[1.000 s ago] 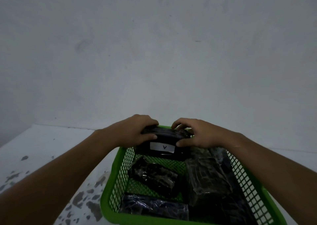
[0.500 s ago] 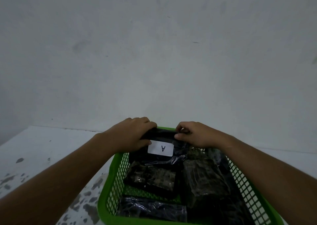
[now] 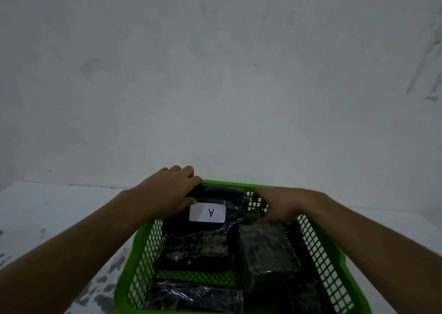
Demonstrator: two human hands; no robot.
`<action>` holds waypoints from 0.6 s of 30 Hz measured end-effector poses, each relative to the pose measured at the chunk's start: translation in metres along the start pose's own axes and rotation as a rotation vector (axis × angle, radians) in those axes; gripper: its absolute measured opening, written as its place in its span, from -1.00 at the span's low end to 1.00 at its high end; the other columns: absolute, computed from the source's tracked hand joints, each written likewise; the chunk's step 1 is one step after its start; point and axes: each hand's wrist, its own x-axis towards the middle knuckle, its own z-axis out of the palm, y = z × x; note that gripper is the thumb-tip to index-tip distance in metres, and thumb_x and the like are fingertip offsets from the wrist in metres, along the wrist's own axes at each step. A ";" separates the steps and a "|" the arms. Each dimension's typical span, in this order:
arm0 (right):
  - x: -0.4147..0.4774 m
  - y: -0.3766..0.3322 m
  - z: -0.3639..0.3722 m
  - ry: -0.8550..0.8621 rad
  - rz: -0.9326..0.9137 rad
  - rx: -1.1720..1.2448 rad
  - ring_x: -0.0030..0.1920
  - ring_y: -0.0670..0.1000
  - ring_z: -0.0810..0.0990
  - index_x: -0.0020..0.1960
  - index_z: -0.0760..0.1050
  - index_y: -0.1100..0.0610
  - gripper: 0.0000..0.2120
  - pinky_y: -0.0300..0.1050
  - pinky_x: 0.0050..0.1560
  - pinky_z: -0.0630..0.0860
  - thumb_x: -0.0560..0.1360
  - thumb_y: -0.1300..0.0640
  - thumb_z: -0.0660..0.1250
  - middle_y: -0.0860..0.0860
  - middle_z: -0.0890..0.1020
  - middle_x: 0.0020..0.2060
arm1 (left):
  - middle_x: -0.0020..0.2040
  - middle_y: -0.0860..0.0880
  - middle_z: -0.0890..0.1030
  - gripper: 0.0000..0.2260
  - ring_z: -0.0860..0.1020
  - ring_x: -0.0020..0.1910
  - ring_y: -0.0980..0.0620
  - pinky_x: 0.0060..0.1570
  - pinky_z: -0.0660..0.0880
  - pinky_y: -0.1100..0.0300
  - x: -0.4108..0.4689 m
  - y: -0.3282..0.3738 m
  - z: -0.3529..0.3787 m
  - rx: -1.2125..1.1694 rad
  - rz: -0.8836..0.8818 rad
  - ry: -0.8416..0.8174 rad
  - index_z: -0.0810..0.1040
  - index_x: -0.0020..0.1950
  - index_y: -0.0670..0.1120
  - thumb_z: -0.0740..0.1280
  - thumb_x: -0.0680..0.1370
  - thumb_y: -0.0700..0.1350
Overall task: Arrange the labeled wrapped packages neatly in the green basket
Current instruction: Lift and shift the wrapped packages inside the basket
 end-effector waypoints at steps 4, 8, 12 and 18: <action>0.003 -0.007 0.007 0.031 0.083 0.047 0.14 0.12 0.55 0.37 0.26 0.14 -0.20 -0.06 -0.04 0.47 0.34 -0.28 0.45 0.10 0.53 0.26 | 0.21 -0.03 0.45 -0.58 0.47 0.12 -0.04 0.11 0.46 0.05 0.000 0.003 0.000 -0.011 -0.025 -0.033 0.28 0.38 0.02 0.19 0.57 0.14; 0.004 -0.009 0.008 0.052 0.125 0.132 -0.01 0.06 0.55 0.29 0.35 0.14 -0.30 -0.13 -0.20 0.44 0.30 -0.14 0.54 0.08 0.58 0.15 | 0.20 -0.03 0.44 -0.46 0.48 0.10 -0.03 0.06 0.46 0.07 -0.001 0.006 -0.001 0.009 -0.011 -0.077 0.24 0.39 0.01 0.24 0.51 0.23; -0.001 -0.007 0.000 0.088 0.115 0.243 -0.04 0.06 0.62 0.13 0.46 0.13 -0.45 -0.13 -0.19 0.54 0.28 -0.10 0.57 0.07 0.64 0.01 | 0.25 -0.06 0.44 -0.30 0.48 0.17 -0.06 0.11 0.48 0.02 0.001 0.009 0.001 0.039 -0.018 -0.202 0.22 0.41 -0.02 0.26 0.42 0.36; -0.021 0.017 -0.022 0.149 0.055 0.564 -0.23 0.04 0.63 0.04 0.56 0.13 -0.67 -0.11 -0.30 0.53 0.33 0.09 0.55 0.12 0.68 -0.11 | 0.45 -0.10 0.29 -0.16 0.32 0.39 -0.10 0.34 0.35 -0.02 0.000 0.012 0.017 0.046 -0.036 -0.265 0.11 0.50 -0.07 0.23 0.41 0.40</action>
